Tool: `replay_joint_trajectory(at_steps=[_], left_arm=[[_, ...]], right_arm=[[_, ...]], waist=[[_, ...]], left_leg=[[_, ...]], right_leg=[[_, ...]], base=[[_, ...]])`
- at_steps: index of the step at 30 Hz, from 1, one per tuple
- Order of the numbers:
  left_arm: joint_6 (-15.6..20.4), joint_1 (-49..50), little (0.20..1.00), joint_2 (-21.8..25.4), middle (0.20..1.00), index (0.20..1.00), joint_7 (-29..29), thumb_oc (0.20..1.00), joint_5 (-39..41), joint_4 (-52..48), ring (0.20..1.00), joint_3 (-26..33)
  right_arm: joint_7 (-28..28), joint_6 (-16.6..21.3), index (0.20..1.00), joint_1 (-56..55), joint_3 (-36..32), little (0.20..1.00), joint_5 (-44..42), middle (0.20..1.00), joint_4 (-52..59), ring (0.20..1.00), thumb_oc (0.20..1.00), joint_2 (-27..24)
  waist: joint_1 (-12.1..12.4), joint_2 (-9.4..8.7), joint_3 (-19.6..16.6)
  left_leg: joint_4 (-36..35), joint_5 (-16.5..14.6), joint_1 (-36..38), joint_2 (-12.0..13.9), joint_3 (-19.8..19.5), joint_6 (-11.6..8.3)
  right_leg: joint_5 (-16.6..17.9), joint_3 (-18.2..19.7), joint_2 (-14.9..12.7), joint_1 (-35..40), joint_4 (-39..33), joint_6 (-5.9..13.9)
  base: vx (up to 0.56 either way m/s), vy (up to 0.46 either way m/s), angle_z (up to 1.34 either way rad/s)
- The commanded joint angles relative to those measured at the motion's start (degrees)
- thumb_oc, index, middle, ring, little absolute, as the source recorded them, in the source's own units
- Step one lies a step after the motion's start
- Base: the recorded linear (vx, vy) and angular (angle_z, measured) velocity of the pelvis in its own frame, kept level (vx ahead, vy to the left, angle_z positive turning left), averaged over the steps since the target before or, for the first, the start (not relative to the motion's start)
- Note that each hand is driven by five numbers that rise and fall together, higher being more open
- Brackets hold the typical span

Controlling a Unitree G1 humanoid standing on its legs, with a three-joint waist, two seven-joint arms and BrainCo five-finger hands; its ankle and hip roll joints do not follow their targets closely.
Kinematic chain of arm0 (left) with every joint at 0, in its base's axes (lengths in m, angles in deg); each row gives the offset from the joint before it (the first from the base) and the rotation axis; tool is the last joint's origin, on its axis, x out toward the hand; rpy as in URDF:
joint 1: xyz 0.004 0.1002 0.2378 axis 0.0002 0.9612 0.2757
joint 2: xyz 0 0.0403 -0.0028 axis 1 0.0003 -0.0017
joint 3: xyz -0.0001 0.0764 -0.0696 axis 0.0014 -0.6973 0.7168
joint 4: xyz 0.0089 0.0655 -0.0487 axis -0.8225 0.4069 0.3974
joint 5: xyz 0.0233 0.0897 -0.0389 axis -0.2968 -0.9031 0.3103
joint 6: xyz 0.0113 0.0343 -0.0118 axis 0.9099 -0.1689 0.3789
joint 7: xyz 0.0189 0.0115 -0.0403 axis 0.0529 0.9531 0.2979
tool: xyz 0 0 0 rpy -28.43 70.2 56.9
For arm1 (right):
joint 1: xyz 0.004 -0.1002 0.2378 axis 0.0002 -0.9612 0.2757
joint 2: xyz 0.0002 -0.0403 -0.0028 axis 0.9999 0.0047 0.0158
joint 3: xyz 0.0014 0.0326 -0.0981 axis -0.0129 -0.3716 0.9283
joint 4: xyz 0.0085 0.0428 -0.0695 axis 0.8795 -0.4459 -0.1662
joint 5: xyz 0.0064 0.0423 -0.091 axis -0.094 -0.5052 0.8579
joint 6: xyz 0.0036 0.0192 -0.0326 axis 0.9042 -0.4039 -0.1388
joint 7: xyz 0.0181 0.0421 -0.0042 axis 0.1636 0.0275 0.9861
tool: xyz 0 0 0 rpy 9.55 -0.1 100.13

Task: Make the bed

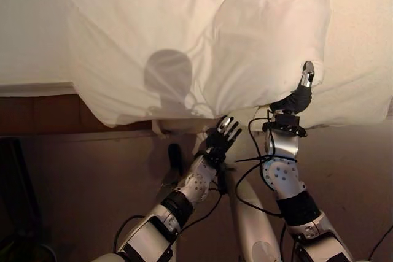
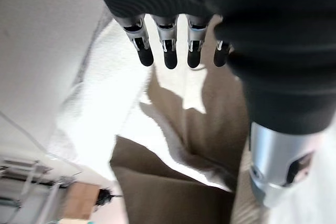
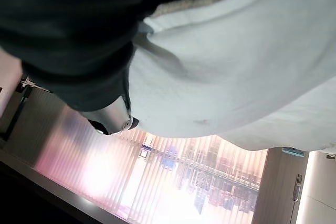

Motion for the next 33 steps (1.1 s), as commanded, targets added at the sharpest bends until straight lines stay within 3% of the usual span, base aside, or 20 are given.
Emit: replay_joint_trajectory(at_steps=[1,18,23,27,33], left_arm=[[2.26,-2.64,1.0,-5.91,1.0,1.0,0.28,1.0,1.56,1.14,1.0,1.32],[9.0,-0.44,1.0,-0.92,1.0,1.0,0.36,1.0,6.97,-5.88,1.0,14.2],[13.6,0.32,1.0,1.54,1.0,1.0,3.39,1.0,7.84,-6.76,1.0,21.84],[14.63,0.42,1.0,2.35,1.0,1.0,4.35,1.0,7.6,-6.8,1.0,23.69],[19.2,-0.25,1.0,5.76,1.0,1.0,8.76,1.0,6.22,-8.21,1.0,30.72]], right_arm=[[2.88,3.44,0.2,1.17,-0.21,0.2,4.25,0.2,7.84,0.2,0.2,1.6],[4.43,4.58,0.2,-0.65,-4.55,0.2,4.17,0.2,9.25,0.2,0.2,0.83],[2.02,5.74,0.2,-2.39,-8.7,0.2,5.27,0.2,8.41,0.2,0.2,0.22],[0.61,5.98,0.2,-3.02,-10.03,0.2,5.99,0.2,7.06,0.2,0.2,-0.26],[-2.67,6.04,0.2,-5.01,-12.97,0.2,5.61,0.2,2.57,0.2,0.2,-0.93]], waist=[[-1.25,-2.23,-2.55],[0.41,-2.62,-2.69],[1.19,-2.86,-2.57],[1.29,-2.94,-2.9],[1.65,-3.07,-3.36]], left_leg=[[7.85,-8.05,-3.32,-0.15,0.99,0.92],[8.14,-8.03,-3.84,-0.39,0.58,0.84],[8.86,-8.85,-3.63,-0.56,0.35,0.83],[8.76,-8.57,-3.92,-0.65,0.27,0.86],[9.33,-9.34,-3.87,-0.44,0.25,0.78]], right_leg=[[4.11,1.72,-1.46,0.08,-5.91,8.32],[4.25,0.97,-1.71,-0.1,-5.73,8.31],[3.65,0.71,-1.86,0.3,-5.07,8.27],[3.89,0.63,-1.95,0.09,-5.2,8.29],[3.25,0.73,-1.83,0.09,-4.74,8.24]], base=[[0.0,0.0,0.0],[0.0,0.0,0.0],[0.0,0.0,0.0],[0.0,0.0,0.0],[0.0,0.0,0.0]])
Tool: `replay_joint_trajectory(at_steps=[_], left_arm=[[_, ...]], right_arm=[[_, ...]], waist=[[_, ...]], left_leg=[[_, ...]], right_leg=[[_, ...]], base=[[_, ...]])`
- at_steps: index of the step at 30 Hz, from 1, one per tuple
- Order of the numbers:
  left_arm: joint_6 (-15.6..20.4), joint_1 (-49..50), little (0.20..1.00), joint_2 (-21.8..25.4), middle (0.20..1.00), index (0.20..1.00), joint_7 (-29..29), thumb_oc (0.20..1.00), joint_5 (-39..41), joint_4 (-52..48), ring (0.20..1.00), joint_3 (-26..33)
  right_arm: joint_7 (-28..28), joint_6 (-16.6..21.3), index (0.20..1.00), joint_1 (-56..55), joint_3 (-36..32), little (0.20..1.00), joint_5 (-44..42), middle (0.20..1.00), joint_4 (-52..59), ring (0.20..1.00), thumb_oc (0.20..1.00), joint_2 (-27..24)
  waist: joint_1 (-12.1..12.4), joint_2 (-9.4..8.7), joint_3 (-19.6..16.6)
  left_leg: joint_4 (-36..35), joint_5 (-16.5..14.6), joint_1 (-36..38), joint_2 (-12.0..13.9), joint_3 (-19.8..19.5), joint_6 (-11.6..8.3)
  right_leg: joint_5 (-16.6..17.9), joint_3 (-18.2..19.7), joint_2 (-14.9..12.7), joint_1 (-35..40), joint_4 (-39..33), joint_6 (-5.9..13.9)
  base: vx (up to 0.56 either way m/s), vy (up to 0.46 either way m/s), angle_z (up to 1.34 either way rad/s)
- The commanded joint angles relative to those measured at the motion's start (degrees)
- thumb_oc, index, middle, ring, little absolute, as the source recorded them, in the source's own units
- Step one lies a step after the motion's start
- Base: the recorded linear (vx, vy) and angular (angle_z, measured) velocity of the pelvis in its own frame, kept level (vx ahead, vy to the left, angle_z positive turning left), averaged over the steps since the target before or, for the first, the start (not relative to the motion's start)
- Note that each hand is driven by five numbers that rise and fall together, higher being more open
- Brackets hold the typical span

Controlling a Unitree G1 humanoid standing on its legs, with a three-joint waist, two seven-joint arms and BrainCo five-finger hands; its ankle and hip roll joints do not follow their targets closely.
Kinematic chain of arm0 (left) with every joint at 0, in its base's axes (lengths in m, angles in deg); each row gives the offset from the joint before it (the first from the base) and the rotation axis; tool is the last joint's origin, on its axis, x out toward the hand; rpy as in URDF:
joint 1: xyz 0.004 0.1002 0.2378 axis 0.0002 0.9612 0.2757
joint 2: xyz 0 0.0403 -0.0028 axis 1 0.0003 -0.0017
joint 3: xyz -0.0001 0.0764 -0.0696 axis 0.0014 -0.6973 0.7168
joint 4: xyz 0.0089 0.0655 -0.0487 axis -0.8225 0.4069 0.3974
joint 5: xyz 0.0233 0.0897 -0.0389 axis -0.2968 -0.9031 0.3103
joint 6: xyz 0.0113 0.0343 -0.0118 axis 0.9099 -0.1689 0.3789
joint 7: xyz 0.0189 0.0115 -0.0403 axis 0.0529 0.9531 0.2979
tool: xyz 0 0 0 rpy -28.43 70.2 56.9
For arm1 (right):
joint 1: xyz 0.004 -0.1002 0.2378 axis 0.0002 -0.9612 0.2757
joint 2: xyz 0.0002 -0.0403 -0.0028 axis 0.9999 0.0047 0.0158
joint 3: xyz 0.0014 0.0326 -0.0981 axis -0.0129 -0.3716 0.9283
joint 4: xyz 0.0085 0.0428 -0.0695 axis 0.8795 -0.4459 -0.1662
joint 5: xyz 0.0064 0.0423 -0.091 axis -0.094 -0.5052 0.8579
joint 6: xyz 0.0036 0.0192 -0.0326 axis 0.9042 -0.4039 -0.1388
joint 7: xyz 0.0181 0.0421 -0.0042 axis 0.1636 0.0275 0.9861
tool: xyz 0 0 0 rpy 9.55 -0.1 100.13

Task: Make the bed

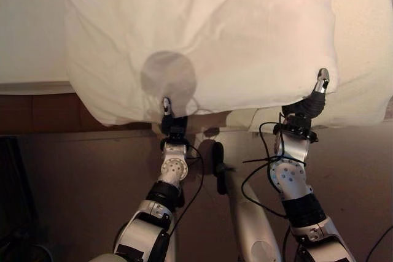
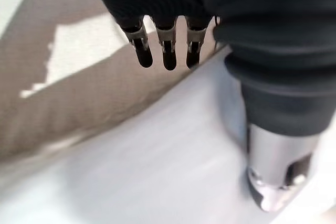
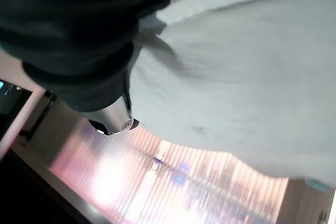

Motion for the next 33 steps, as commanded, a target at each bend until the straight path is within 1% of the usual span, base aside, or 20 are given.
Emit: replay_joint_trajectory(at_steps=[1,2,6,7,11,12,23,24,27,28,29,31,33], left_arm=[[6.84,-0.7,1.0,3.41,1.0,1.0,3.59,1.0,-1.86,-1.8,1.0,5.96],[7.84,-1.17,1.0,4.17,1.0,1.0,5.0,1.0,-2.44,-2.21,1.0,7.19],[8.69,-2.2,1.0,5.05,1.0,1.0,6.75,1.0,-3.58,-2.95,1.0,7.93],[9.4,-2.7,1.0,5.65,1.0,1.0,7.65,1.0,-4.85,-3.38,1.0,8.05],[10.03,-2.8,1.0,5.94,1.0,1.0,9.3,1.0,-6.31,-4.75,1.0,8.21],[10.43,-2.93,0.2,6.1,0.2,0.2,9.88,0.2,-7.05,-5.35,0.2,8.34],[10.86,0.15,0.2,7.08,0.2,0.2,11.24,0.2,-10.34,-11.35,0.2,9.33],[10.88,1.05,0.2,7.23,0.2,0.2,11.02,0.2,-10.43,-12.63,0.2,9.66],[10.95,6.9,0.2,7.77,0.2,0.2,10.79,0.2,-12.14,-18.28,0.2,11.08],[11.1,8.21,0.2,7.97,0.2,0.2,10.44,0.2,-12.32,-19.37,0.2,11.6],[11.08,8.45,0.2,7.87,0.2,0.2,10.49,0.2,-12.38,-19.56,0.2,11.56],[10.7,12.0,0.2,7.48,0.2,0.2,9.96,0.2,-13.37,-23.0,0.2,11.8],[11.2,13.64,0.2,6.61,0.2,0.2,9.57,0.2,-14.0,-25.5,0.2,12.8]], right_arm=[[0.37,5.25,0.2,-2.22,-6.55,0.2,3.77,0.2,6.97,0.2,0.2,-0.05],[-0.3,5.24,0.2,-2.32,-6.44,0.2,3.64,0.2,6.48,0.2,0.2,0.12],[-1.21,4.81,0.2,-2.25,-5.98,0.2,3.92,0.2,5.76,0.2,0.2,0.23],[-1.65,4.95,0.2,-2.12,-5.85,0.2,4.0,0.2,5.37,0.2,0.2,0.3],[-2.39,4.64,0.2,-1.97,-5.61,0.2,4.6,0.2,5.22,0.2,0.2,0.23],[-2.68,4.74,0.2,-1.9,-5.51,0.2,4.68,0.2,5.1,0.2,0.2,0.23],[-3.0,3.86,0.2,-3.66,-5.09,0.2,4.96,0.2,6.1,0.2,0.2,-0.56],[-2.97,3.48,0.2,-4.02,-5.09,0.2,5.06,0.2,6.26,0.2,0.2,-0.84],[-3.6,0.22,0.2,-6.22,-5.47,0.2,8.03,0.2,6.5,0.2,0.2,-2.77],[-4.05,-0.53,0.2,-6.75,-5.75,0.2,9.29,0.2,5.74,0.2,0.2,-3.46],[-4.27,-0.58,0.2,-6.88,-5.69,0.2,9.5,0.2,5.85,0.2,0.2,-3.47],[-4.87,-1.57,0.2,-8.57,-6.51,0.2,10.12,0.2,4.14,0.2,0.2,-4.21],[-4.99,-2.5,0.2,-8.75,-7.36,0.2,11.58,0.2,2.97,0.2,0.2,-4.89]], waist=[[0.43,-2.38,-3.58],[0.49,-2.34,-3.75],[0.38,-2.32,-4.16],[0.4,-2.24,-4.22],[0.46,-2.05,-4.41],[0.51,-1.94,-4.45],[0.9,-1.01,-4.62],[1.06,-0.84,-4.55],[1.7,0.17,-4.54],[1.88,0.41,-4.82],[1.77,0.5,-4.71],[2.64,0.94,-4.14],[3.76,0.6,-3.55]], left_leg=[[7.28,-8.27,-3.59,-0.53,0.57,0.64],[7.62,-8.45,-3.62,-0.5,0.57,0.66],[7.52,-8.39,-3.84,-0.46,0.64,0.63],[7.64,-8.3,-3.96,-0.5,0.64,0.55],[7.46,-8.24,-3.87,-0.57,0.55,0.6],[7.39,-8.19,-3.82,-0.63,0.51,0.59],[6.44,-7.57,-2.64,-0.86,0.06,0.47],[6.44,-7.52,-2.46,-0.91,-0.01,0.46],[5.87,-7.85,0.47,-1.12,-0.6,0.46],[5.76,-7.46,0.88,-1.23,-0.66,0.27],[5.57,-7.38,1.22,-1.24,-0.79,0.25],[7.71,-6.97,2.5,-1.57,-0.88,-1.11],[11.42,-6.45,2.71,-1.56,-2.49,-2.81]], right_leg=[[3.54,0.95,-1.68,-0.28,-5.57,8.06],[3.43,1.02,-1.65,-0.23,-5.36,7.95],[3.41,0.99,-1.61,-0.46,-5.34,7.93],[3.41,0.97,-1.59,-0.59,-5.22,7.9],[3.46,1.05,-1.57,-0.54,-5.22,7.91],[3.47,1.06,-1.6,-0.54,-5.18,7.89],[3.25,1.14,-1.5,0.58,-5.29,7.76],[3.17,1.16,-1.49,0.73,-5.22,7.71],[1.88,1.15,-1.15,3.4,-4.8,7.42],[1.88,1.14,-1.13,4.29,-5.18,7.34],[1.95,0.99,-1.13,4.72,-5.46,7.33],[1.28,0.16,-2.23,8.19,-6.29,7.16],[0.94,-0.22,-2.82,9.77,-6.29,6.81]], base=[[0.0,0.0,0.0],[0.0,0.0,0.0],[0.0,0.0,0.0],[0.0,0.0,0.0],[0.0,0.0,0.0],[0.0,0.0,0.0],[0.0,-0.003,0.0],[0.03,-0.057,-0.03],[0.05,-0.082,-0.04],[0.04,-0.054,0.0],[0.04,-0.069,0.05],[0.04,-0.055,0.09],[0.01,0.007,0.17]])
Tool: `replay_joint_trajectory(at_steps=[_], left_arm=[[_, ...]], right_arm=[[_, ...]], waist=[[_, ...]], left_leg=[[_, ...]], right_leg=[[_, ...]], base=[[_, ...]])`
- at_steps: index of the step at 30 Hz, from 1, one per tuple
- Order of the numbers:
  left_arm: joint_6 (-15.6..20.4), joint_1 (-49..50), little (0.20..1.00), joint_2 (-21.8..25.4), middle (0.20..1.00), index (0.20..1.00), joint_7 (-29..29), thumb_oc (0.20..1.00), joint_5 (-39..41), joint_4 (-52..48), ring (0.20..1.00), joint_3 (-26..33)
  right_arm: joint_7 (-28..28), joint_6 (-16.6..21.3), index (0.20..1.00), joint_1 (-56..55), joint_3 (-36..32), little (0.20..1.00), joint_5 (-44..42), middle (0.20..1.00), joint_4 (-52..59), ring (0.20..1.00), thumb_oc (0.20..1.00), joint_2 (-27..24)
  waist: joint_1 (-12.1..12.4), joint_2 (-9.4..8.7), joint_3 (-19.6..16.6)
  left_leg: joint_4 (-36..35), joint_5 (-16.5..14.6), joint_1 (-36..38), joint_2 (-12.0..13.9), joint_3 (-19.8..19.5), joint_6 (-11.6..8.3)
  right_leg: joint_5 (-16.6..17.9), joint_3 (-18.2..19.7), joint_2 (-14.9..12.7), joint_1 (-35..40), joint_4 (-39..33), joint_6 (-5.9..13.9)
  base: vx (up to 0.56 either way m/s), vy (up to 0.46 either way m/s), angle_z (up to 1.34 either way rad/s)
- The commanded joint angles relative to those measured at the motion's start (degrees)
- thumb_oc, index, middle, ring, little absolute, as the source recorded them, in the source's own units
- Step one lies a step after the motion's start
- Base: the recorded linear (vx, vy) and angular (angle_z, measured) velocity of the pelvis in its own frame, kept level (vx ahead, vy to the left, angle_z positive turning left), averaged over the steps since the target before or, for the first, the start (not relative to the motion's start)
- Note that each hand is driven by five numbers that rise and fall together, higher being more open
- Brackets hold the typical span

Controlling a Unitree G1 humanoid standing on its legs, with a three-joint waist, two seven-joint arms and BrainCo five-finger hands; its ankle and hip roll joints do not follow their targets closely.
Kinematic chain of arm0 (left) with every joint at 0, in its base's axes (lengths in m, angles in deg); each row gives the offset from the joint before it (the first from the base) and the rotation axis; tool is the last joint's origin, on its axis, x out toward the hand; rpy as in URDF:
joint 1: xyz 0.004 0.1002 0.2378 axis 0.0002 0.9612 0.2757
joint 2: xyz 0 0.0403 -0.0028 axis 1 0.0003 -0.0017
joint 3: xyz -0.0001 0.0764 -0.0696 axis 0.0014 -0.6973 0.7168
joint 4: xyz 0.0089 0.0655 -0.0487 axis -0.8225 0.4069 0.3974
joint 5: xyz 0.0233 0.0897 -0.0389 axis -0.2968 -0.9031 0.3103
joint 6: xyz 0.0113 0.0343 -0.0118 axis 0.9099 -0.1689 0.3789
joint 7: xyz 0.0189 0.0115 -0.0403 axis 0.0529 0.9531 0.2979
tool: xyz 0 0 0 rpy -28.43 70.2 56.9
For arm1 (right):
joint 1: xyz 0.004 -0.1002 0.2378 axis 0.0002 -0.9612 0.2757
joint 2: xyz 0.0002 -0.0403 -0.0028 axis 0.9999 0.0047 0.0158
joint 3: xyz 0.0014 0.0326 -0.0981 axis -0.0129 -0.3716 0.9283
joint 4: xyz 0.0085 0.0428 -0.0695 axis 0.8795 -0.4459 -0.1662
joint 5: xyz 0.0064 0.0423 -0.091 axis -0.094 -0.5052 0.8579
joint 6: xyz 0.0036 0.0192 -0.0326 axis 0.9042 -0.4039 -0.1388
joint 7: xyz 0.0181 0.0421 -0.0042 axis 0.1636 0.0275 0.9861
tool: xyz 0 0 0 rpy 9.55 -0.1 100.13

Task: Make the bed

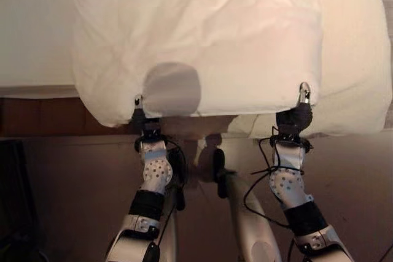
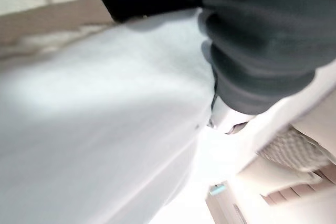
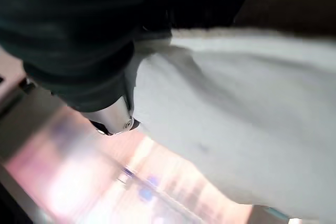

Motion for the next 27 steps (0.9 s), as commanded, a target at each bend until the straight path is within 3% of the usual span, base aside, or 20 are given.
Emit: replay_joint_trajectory(at_steps=[1,3,5,7,10,11,12,13,14,16,17,20,22,23,24,25,27], left_arm=[[7.2,4.27,0.2,4.49,0.2,0.2,-1.13,0.2,-3.5,-6.48,0.2,9.74],[7.61,5.61,0.2,4.82,0.2,0.2,-0.74,0.2,-5.17,-7.47,0.2,10.37],[8.3,5.55,0.2,5.85,0.2,0.2,-0.28,0.2,-6.96,-9.12,0.2,9.86],[8.91,5.84,0.2,6.52,0.2,0.2,-0.69,0.2,-7.54,-9.5,0.2,9.87],[9.15,5.55,0.2,7.61,0.2,0.2,-2.44,0.2,-7.09,-9.74,0.2,8.24],[9.18,5.54,0.2,7.67,0.2,0.2,-2.58,0.2,-6.96,-9.66,0.2,8.2],[8.6,5.18,0.2,8.25,0.2,0.2,-3.58,0.2,-6.52,-9.3,0.2,6.31],[8.13,5.51,0.2,8.76,0.2,0.2,-4.11,0.2,-6.51,-9.85,0.2,5.46],[7.45,7.11,0.2,10.03,0.2,0.2,-5.18,0.2,-7.14,-10.42,0.2,5.54],[6.93,8.38,0.2,10.99,0.2,0.2,-5.64,0.2,-7.55,-10.64,0.2,5.96],[6.42,9.32,0.2,11.33,0.2,0.2,-5.83,0.2,-8.44,-11.02,0.2,5.56],[5.51,10.33,0.2,10.96,0.2,0.2,-6.3,0.2,-8.21,-11.42,0.2,5.89],[5.49,10.41,0.2,10.96,0.2,0.2,-6.3,0.2,-8.21,-11.46,0.2,5.9],[3.8,12.38,0.2,10.33,0.2,0.2,-6.42,0.2,-8.83,-11.89,0.2,5.78],[3.8,12.39,0.2,10.33,0.2,0.2,-6.42,0.2,-8.83,-11.89,0.2,5.78],[3.2,13.3,0.2,10.35,0.2,0.2,-6.4,0.2,-9.84,-12.09,0.2,5.59],[2.72,13.75,0.2,10.44,0.2,0.2,-6.41,0.2,-10.21,-12.68,0.2,5.36]], right_arm=[[0.43,3.17,0.2,-3.31,-9.54,0.2,4.05,0.2,4.28,0.2,0.2,-3.64],[0.48,2.59,0.2,-4.0,-9.93,0.2,5.19,0.2,2.18,0.2,0.2,-4.06],[0.65,2.7,0.2,-4.34,-9.36,0.2,5.7,0.2,0.25,0.2,0.2,-4.24],[0.54,1.9,0.2,-5.21,-9.67,0.2,6.27,0.2,-0.91,0.2,0.2,-4.63],[0.5,0.86,0.2,-5.75,-10.4,0.2,8.22,0.2,-2.05,0.2,0.2,-4.99],[0.51,0.83,0.2,-5.78,-10.44,0.2,8.22,0.2,-2.04,0.2,0.2,-4.95],[1.1,1.0,0.2,-7.05,-11.26,0.2,7.96,0.2,-1.84,0.2,0.2,-3.83],[1.06,-0.01,0.2,-7.37,-11.09,0.2,8.19,0.2,-2.36,0.2,0.2,-3.37],[1.99,-0.53,0.2,-7.94,-10.75,0.2,8.2,0.2,-2.54,0.2,0.2,-3.03],[2.85,-1.15,0.2,-7.84,-9.88,0.2,8.27,0.2,-2.48,0.2,0.2,-2.71],[3.74,-1.45,0.2,-7.74,-8.7,0.2,7.23,0.2,-3.11,0.2,0.2,-1.96],[5.63,-2.49,0.2,-8.97,-7.97,0.2,5.19,0.2,-3.12,0.2,0.2,-1.46],[5.67,-2.49,0.2,-9.03,-7.94,0.2,5.16,0.2,-3.13,0.2,0.2,-1.46],[6.95,-3.51,0.2,-10.08,-7.32,0.2,4.95,0.2,-3.99,0.2,0.2,-1.66],[6.95,-3.51,0.2,-10.09,-7.32,0.2,4.94,0.2,-3.99,0.2,0.2,-1.66],[7.56,-3.88,0.2,-10.92,-6.83,0.2,5.33,0.2,-3.82,0.2,0.2,-1.87],[7.81,-4.16,0.2,-11.45,-6.67,0.2,5.47,0.2,-3.53,0.2,0.2,-2.07]], waist=[[1.83,0.16,-3.9],[2.45,0.06,-4.5],[3.62,-0.39,-4.96],[3.94,-0.1,-5.48],[4.11,-0.16,-5.36],[4.09,-0.21,-5.35],[4.32,-0.45,-5.25],[4.37,-0.64,-6.31],[4.4,-0.87,-7.6],[4.71,-0.92,-8.31],[5.2,-0.91,-9.12],[4.95,-1.0,-9.98],[5.01,-1.03,-10.06],[4.74,-1.51,-9.53],[4.75,-1.53,-9.57],[4.46,-1.83,-9.53],[4.46,-2.3,-9.43]], left_leg=[[9.67,-5.8,-2.19,-0.56,-2.31,-2.24],[3.47,-3.95,1.32,3.32,-4.83,-2.14],[-5.63,0.68,4.47,6.56,-11.04,-3.1],[-10.56,2.31,6.29,9.14,-13.56,-3.7],[-5.94,-0.81,5.4,6.05,-12.65,-3.25],[-5.29,-1.13,5.1,5.84,-12.69,-3.1],[-0.71,-4.53,3.74,2.42,-10.19,-2.6],[1.05,-6.18,2.85,0.22,-9.3,-1.28],[3.47,-8.1,1.68,-2.43,-7.61,0.42],[4.72,-9.06,1.07,-3.43,-6.68,1.36],[5.91,-9.91,0.82,-3.96,-5.97,2.11],[4.63,-9.66,1.46,-5.46,-5.94,3.23],[4.5,-9.68,1.53,-5.39,-5.89,3.17],[-1.12,-8.08,5.26,-6.73,-5.4,3.61],[-1.19,-8.03,5.26,-6.75,-5.38,3.62],[-3.51,-7.2,6.86,-7.36,-4.81,3.41],[-4.65,-6.89,7.89,-7.53,-4.35,3.07]], right_leg=[[2.94,-0.05,-3.03,5.04,-8.67,7.23],[2.31,-0.42,-3.18,6.32,-8.79,7.58],[2.18,-0.18,-3.08,6.71,-8.58,7.98],[2.21,-0.11,-4.39,6.07,-7.44,8.94],[5.58,0.08,-9.14,8.61,-10.08,12.26],[5.71,0.06,-9.3,8.75,-10.32,12.42],[9.94,-1.0,-13.47,12.95,-16.42,14.35],[14.07,-1.2,-15.54,14.09,-20.22,14.94],[21.98,-2.15,-19.16,14.9,-24.13,15.34],[23.96,-3.23,-20.05,15.3,-26.08,15.31],[24.0,-5.49,-20.5,16.14,-27.63,15.19],[16.54,-4.32,-15.97,15.65,-24.99,13.14],[16.23,-4.19,-15.94,15.4,-24.56,13.08],[9.23,-3.08,-6.53,12.07,-20.1,10.53],[9.22,-3.05,-6.55,12.02,-20.08,10.54],[7.75,-3.2,-3.01,11.18,-19.1,9.99],[7.61,-3.96,-2.2,12.37,-20.1,9.65]], base=[[0.03,0.061,0.21],[0.08,0.117,0.18],[0.07,0.228,0.09],[0.03,0.361,0.07],[-0.01,0.435,0.12],[0.06,0.529,0.11],[0.1,0.626,0.12],[0.17,1.051,0.38],[0.11,0.671,0.57],[0.11,0.515,0.51],[0.14,0.515,0.23],[0.06,0.364,0.04],[0.01,0.186,0.3],[0.01,0.273,-0.1],[0.03,0.354,-0.26],[0.03,0.089,-0.3],[0.04,0.058,-0.14]])
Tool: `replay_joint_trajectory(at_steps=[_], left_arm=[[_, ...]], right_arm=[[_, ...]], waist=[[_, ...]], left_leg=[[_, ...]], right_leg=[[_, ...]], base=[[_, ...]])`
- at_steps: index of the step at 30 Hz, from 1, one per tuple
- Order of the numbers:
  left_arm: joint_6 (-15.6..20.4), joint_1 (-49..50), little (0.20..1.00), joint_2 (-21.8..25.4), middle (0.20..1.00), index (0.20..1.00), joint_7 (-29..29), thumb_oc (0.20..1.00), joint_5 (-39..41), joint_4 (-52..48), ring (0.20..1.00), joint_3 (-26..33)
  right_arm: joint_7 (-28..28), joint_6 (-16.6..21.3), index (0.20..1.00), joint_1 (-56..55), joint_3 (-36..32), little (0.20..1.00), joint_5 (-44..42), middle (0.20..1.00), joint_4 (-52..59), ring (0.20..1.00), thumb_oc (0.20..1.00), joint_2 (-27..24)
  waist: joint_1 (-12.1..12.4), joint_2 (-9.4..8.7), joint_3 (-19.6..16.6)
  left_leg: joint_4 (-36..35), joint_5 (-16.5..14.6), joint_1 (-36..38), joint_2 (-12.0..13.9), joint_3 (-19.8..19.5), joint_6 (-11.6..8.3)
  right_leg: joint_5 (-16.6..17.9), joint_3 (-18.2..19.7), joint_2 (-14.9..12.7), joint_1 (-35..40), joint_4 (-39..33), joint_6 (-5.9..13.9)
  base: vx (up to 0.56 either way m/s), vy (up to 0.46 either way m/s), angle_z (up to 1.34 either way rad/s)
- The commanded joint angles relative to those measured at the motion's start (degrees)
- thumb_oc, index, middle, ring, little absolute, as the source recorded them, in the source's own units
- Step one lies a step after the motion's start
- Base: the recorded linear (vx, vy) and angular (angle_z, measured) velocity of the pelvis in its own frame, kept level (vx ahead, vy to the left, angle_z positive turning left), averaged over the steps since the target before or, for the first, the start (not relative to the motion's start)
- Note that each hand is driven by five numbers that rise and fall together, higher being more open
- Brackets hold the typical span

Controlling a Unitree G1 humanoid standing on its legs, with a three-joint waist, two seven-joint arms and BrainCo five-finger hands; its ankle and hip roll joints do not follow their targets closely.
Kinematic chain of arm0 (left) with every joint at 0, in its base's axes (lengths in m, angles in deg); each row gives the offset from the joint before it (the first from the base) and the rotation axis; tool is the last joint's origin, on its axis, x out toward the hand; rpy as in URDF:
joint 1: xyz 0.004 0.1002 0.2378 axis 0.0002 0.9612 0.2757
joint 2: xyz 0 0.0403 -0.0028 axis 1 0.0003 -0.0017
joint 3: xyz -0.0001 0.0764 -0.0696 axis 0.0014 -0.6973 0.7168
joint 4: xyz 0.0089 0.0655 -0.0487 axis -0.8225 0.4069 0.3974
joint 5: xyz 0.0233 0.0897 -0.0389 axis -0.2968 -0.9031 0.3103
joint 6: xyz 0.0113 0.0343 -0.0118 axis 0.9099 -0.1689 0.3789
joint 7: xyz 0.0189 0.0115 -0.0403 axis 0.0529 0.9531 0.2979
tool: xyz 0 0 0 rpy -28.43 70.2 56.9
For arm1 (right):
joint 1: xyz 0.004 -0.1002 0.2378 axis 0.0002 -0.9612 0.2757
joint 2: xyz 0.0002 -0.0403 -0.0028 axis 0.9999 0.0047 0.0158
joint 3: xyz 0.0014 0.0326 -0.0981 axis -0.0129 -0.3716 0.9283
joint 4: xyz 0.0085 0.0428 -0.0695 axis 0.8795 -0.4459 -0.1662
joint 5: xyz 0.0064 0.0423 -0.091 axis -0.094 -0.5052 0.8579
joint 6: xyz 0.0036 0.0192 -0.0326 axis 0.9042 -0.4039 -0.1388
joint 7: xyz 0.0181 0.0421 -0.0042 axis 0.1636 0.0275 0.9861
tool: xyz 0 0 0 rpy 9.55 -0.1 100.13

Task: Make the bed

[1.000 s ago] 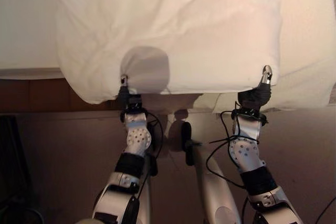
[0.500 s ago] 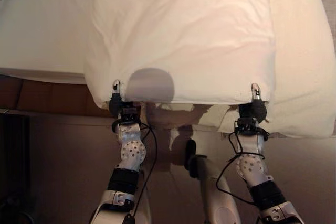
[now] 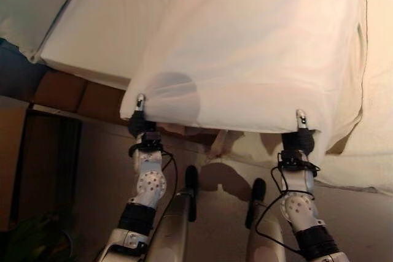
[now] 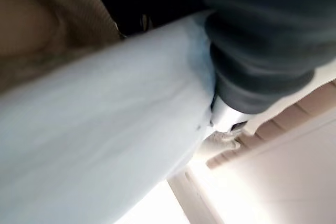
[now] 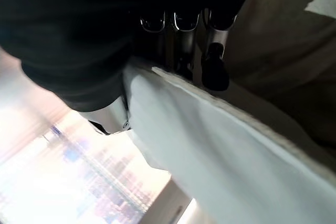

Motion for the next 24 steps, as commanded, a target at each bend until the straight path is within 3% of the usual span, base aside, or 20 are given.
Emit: replay_joint_trajectory(at_steps=[1,4,10,11,12,13,15,17,18,19,20,21,22,24], left_arm=[[4.15,5.22,0.2,4.62,0.2,0.2,-1.12,0.2,-3.4,-8.92,0.2,7.35],[3.95,5.18,0.2,3.98,0.2,0.2,-1.71,0.2,-2.88,-8.79,0.2,6.28],[3.65,6.71,0.2,2.54,0.2,0.2,-1.69,0.2,-1.85,-8.67,0.2,6.34],[3.16,6.46,0.2,1.8,0.2,0.2,-2.9,0.2,-0.83,-8.02,0.2,4.69],[3.17,6.41,0.2,1.79,0.2,0.2,-2.91,0.2,-0.82,-8.0,0.2,4.68],[3.3,6.15,0.2,1.52,0.2,0.2,-2.8,0.2,-0.76,-7.84,0.2,4.23],[3.4,6.15,0.2,1.18,0.2,0.2,-2.7,0.2,-0.68,-7.95,0.2,3.96],[3.31,6.33,0.2,1.2,0.2,0.2,-2.28,0.2,-0.66,-8.21,0.2,4.69],[3.3,6.35,0.2,1.21,0.2,0.2,-2.26,0.2,-0.67,-8.23,0.2,4.71],[3.87,6.93,0.2,1.82,0.2,0.2,-1.55,0.2,-1.16,-9.53,0.2,5.84],[3.87,6.93,0.2,1.83,0.2,0.2,-1.53,0.2,-1.18,-9.55,0.2,5.85],[4.35,6.76,0.2,1.97,0.2,0.2,-1.27,0.2,-1.5,-9.53,0.2,6.09],[5.13,6.32,0.2,2.76,0.2,0.2,-0.79,0.2,-2.3,-9.87,0.2,6.34],[5.33,6.01,0.2,3.16,0.2,0.2,-0.63,0.2,-2.55,-9.83,0.2,6.32]], right_arm=[[1.55,3.94,0.2,-1.92,-3.39,0.2,0.1,0.2,0.88,0.2,0.2,-2.28],[1.44,3.94,0.2,-2.53,-2.97,0.2,0.59,0.2,0.11,0.2,0.2,-3.24],[1.29,3.44,0.2,-3.02,-2.5,0.2,-0.16,0.2,-0.48,0.2,0.2,-3.39],[1.13,4.23,0.2,-3.22,-3.32,0.2,-0.89,0.2,-0.83,0.2,0.2,-4.2],[1.15,4.24,0.2,-3.18,-3.35,0.2,-0.91,0.2,-0.85,0.2,0.2,-4.23],[0.87,4.33,0.2,-3.17,-3.51,0.2,-0.74,0.2,-1.04,0.2,0.2,-4.46],[0.08,4.49,0.2,-2.91,-3.71,0.2,-0.59,0.2,-1.84,0.2,0.2,-4.64],[-0.17,4.66,0.2,-2.34,-3.59,0.2,-0.69,0.2,-2.51,0.2,0.2,-4.28],[-0.15,4.67,0.2,-2.32,-3.57,0.2,-0.71,0.2,-2.54,0.2,0.2,-4.27],[-0.67,4.87,0.2,-1.81,-2.99,0.2,-0.66,0.2,-3.13,0.2,0.2,-4.14],[-0.67,4.87,0.2,-1.8,-2.99,0.2,-0.66,0.2,-3.13,0.2,0.2,-4.14],[-0.91,4.98,0.2,-1.66,-2.9,0.2,-0.22,0.2,-3.58,0.2,0.2,-4.23],[-1.74,5.82,0.2,-0.95,-3.08,0.2,0.07,0.2,-4.57,0.2,0.2,-4.01],[-1.87,6.16,0.2,-0.74,-3.41,0.2,-0.61,0.2,-4.88,0.2,0.2,-3.67]], waist=[[-0.28,-3.31,-5.72],[-0.41,-2.9,-5.68],[-0.1,-1.42,-6.42],[-0.16,-0.18,-3.92],[-0.29,-0.05,-3.91],[-0.2,0.18,-3.22],[-0.36,0.34,-3.45],[-0.23,-0.02,-3.91],[-0.23,-0.05,-3.91],[0.36,-1.05,-4.86],[0.32,-1.08,-4.99],[0.5,-0.98,-5.13],[1.08,-1.15,-5.64],[1.07,-0.92,-5.93]], left_leg=[[-3.01,-3.66,2.32,-4.02,0.83,-0.58],[-2.48,-3.74,2.42,-4.17,1.28,-0.56],[-0.11,-3.91,1.31,-3.18,2.61,-1.32],[12.0,-0.76,-2.35,-2.96,2.5,-6.19],[12.45,-0.94,-2.63,-2.91,2.34,-6.23],[15.06,0.53,-3.5,-2.87,2.01,-8.01],[17.04,0.68,-4.05,-2.31,2.06,-8.32],[15.01,0.62,-4.51,0.33,0.82,-7.08],[14.95,0.6,-4.44,0.32,0.84,-7.08],[3.9,0.25,-2.64,4.82,-5.89,-5.32],[3.58,0.52,-2.68,4.79,-5.91,-5.32],[0.31,2.19,-2.62,6.85,-7.89,-5.55],[-6.8,6.74,-2.53,11.05,-13.5,-6.41],[-9.77,8.12,-2.06,12.58,-14.52,-7.05]], right_leg=[[6.39,-0.06,3.9,2.39,-11.57,0.8],[5.99,3.06,5.32,3.0,-11.65,0.13],[5.68,2.34,5.23,4.08,-13.28,-0.49],[2.82,1.42,5.2,4.94,-9.17,-2.25],[2.68,1.24,5.24,4.8,-8.93,-2.29],[1.81,0.86,5.04,4.69,-6.92,-2.68],[1.06,0.16,4.29,4.63,-5.51,-2.79],[0.79,0.62,3.95,4.56,-5.58,-2.39],[0.74,0.64,3.94,4.57,-5.55,-2.39],[0.26,3.3,2.81,3.97,-5.66,-1.37],[0.39,3.29,2.77,3.84,-5.76,-1.38],[0.27,3.84,2.64,3.17,-5.21,-1.24],[-0.22,5.56,2.24,2.07,-4.18,-0.75],[-0.44,6.2,1.68,1.87,-3.83,-0.25]], base=[[0.03,0.014,-0.06],[0.04,-0.037,-0.03],[0.05,-0.123,-0.02],[0.03,-0.132,0.15],[0.03,-0.144,0.48],[0.02,-0.028,0.54],[0.06,-0.022,0.42],[0.07,0.019,0.14],[0.17,0.189,-0.01],[0.14,0.167,-0.12],[0.16,0.247,-0.3],[0.09,0.308,-0.37],[0.1,0.304,-0.31],[0.11,0.46,-0.42]])
